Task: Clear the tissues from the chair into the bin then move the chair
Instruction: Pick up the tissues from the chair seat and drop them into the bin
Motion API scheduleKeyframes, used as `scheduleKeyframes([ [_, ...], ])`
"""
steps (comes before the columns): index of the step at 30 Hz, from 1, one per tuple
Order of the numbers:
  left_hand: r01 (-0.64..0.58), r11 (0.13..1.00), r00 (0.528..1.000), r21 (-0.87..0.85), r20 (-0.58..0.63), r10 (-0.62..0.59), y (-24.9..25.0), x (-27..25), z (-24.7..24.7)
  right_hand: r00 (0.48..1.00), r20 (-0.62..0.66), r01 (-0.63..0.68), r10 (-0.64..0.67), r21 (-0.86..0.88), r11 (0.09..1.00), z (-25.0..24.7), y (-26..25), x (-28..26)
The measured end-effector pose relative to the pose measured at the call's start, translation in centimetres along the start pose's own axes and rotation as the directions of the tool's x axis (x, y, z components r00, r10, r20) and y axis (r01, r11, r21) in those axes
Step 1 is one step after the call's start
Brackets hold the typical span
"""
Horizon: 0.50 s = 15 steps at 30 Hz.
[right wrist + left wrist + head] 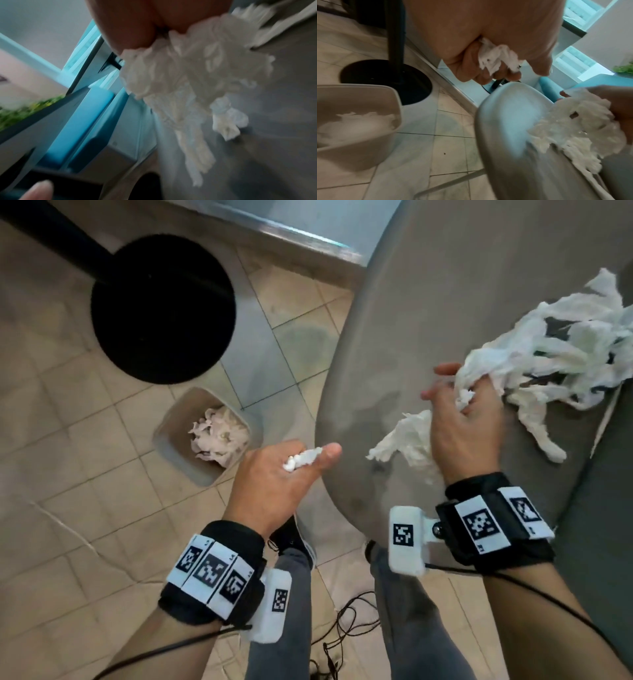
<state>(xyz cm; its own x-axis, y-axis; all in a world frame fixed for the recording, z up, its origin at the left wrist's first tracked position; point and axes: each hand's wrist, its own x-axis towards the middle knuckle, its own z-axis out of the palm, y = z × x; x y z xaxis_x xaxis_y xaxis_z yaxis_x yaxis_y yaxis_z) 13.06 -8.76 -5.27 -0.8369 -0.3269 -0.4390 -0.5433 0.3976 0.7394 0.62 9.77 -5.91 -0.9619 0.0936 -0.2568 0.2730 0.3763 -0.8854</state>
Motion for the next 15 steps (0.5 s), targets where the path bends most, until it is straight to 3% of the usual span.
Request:
scheduleKeyframes([
  [8,0.256,0.966,0.957,0.017,-0.145,-0.251,-9.9,-0.7,-6.3,0.931,0.351,-0.09,0.099,-0.04,0.995,14.9,-2.7,-5.0],
  [15,0.325,0.944,0.926,-0.058,-0.184,-0.331,-21.6,3.4,-8.5,0.821,0.569,-0.086,0.047,0.041,0.995,26.9,2.4,-7.4],
])
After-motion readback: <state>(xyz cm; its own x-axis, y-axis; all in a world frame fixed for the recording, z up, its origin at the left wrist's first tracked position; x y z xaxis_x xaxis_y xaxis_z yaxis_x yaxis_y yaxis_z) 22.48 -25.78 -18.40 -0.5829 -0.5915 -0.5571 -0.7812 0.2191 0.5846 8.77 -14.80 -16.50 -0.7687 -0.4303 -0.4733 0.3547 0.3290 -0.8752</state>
